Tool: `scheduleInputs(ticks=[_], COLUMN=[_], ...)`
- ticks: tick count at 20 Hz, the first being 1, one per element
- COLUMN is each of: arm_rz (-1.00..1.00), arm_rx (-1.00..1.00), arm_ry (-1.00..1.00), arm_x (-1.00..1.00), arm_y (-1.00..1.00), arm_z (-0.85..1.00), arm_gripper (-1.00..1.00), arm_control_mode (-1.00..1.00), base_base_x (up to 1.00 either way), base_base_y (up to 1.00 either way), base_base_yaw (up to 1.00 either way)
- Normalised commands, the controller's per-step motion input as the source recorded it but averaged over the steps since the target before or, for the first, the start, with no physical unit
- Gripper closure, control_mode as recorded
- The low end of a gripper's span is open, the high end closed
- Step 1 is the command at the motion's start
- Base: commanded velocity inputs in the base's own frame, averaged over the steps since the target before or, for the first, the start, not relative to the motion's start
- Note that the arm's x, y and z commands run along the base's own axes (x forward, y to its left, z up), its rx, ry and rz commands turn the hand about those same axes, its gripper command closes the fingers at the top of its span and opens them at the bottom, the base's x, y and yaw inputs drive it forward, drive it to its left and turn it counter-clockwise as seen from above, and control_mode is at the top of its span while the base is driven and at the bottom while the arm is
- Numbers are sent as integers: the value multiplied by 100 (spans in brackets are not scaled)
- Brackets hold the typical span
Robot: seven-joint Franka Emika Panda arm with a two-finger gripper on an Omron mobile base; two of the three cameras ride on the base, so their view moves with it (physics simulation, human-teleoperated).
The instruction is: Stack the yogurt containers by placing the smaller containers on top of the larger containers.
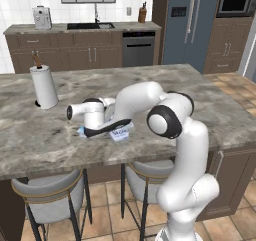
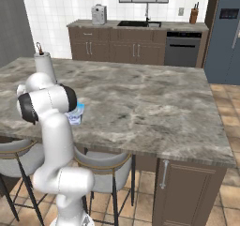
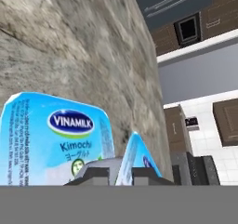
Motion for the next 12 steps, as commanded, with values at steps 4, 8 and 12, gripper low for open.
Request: scheduleInputs(ticks=[4,8,12], arm_rz=[0,0,0], arm_rx=[-3,-3,-2], arm_ry=[0,0,0], arm_x=[26,24,8], arm_y=[4,1,0], arm_z=[-8,-8,-5], arm_gripper=[100,100,100], arm_control_mode=[-100,-100,-100], base_base_x=[0,0,0], base_base_y=[0,0,0], base_base_yaw=[0,0,0])
